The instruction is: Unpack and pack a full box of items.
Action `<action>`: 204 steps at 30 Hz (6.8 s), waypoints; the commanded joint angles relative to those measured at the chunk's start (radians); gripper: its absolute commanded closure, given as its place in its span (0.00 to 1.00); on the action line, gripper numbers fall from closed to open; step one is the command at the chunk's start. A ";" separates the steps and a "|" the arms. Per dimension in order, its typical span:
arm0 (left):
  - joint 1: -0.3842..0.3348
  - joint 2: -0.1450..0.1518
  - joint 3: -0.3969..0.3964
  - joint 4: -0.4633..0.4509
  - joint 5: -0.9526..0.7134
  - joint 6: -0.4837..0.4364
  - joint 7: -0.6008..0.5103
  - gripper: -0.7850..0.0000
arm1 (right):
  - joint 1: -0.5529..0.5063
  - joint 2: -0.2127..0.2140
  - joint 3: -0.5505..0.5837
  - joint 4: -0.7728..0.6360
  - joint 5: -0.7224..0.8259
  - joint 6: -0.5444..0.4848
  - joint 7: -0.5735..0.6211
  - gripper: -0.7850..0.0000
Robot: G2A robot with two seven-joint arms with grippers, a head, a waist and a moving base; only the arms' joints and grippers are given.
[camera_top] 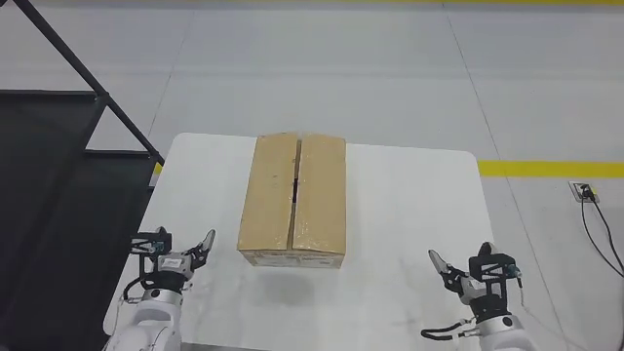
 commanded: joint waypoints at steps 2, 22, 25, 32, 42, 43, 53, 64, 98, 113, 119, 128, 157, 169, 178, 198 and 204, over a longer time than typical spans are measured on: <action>-0.050 -0.007 0.057 0.043 0.036 -0.001 -0.012 0.00 | 0.006 -0.003 -0.009 0.008 0.009 -0.001 -0.012 0.00; -0.101 -0.033 0.225 0.038 0.170 -0.043 -0.028 0.00 | 0.001 -0.011 0.035 0.051 0.054 -0.034 -0.053 0.00; -0.116 -0.039 0.265 0.044 0.191 -0.052 -0.036 0.00 | -0.003 -0.012 0.047 0.054 0.063 -0.037 -0.059 0.00; -0.149 -0.054 0.341 0.054 0.203 -0.091 -0.067 0.00 | -0.009 -0.015 0.072 0.061 0.086 -0.040 -0.066 0.00; -0.144 -0.051 0.306 0.046 0.204 -0.136 -0.077 0.00 | -0.007 -0.018 0.094 0.072 0.102 -0.046 -0.061 0.00; -0.149 -0.053 0.314 0.046 0.208 -0.142 -0.080 0.00 | -0.007 -0.018 0.095 0.072 0.104 -0.047 -0.061 0.00; -0.188 -0.070 0.407 0.050 0.260 -0.177 -0.108 0.00 | -0.031 -0.022 0.124 0.062 0.125 -0.051 -0.082 0.00; -0.177 -0.072 0.414 0.007 0.283 -0.222 -0.109 0.00 | -0.059 -0.028 0.156 0.067 0.170 -0.061 -0.103 0.00; -0.186 -0.033 -0.051 0.070 -0.083 -0.137 -0.111 0.00 | 0.003 -0.060 -0.247 -0.056 -0.190 0.012 0.039 0.00; -0.543 -0.079 0.112 0.455 -0.137 0.003 -0.105 0.00 | 0.137 -0.124 -0.530 0.117 -0.326 0.294 -0.084 0.00; -0.627 -0.094 0.154 0.564 -0.141 0.024 -0.088 0.00 | 0.212 -0.155 -0.583 0.197 -0.335 0.416 -0.103 0.00; -0.715 -0.114 0.188 0.670 -0.155 0.056 -0.066 0.00 | 0.287 -0.190 -0.638 0.276 -0.350 0.471 -0.078 0.00; -0.754 -0.138 0.315 0.768 -0.028 -0.188 -0.016 0.00 | 0.235 -0.196 -0.424 0.248 -0.105 0.215 -0.058 0.00; -0.666 -0.116 0.275 0.646 -0.001 -0.298 -0.004 0.00 | 0.172 -0.166 -0.288 0.160 0.005 -0.039 0.012 0.00; -0.599 -0.103 0.247 0.569 0.016 -0.338 -0.009 0.00 | 0.168 -0.162 -0.164 0.083 0.224 -0.066 0.017 0.00; -0.455 -0.080 0.205 0.374 0.034 -0.409 -0.012 0.00 | 0.276 -0.147 0.019 0.136 0.580 -0.228 0.141 0.00; -0.425 -0.075 0.201 0.339 0.050 -0.431 -0.015 0.00 | 0.276 -0.147 0.019 0.136 0.580 -0.228 0.141 0.00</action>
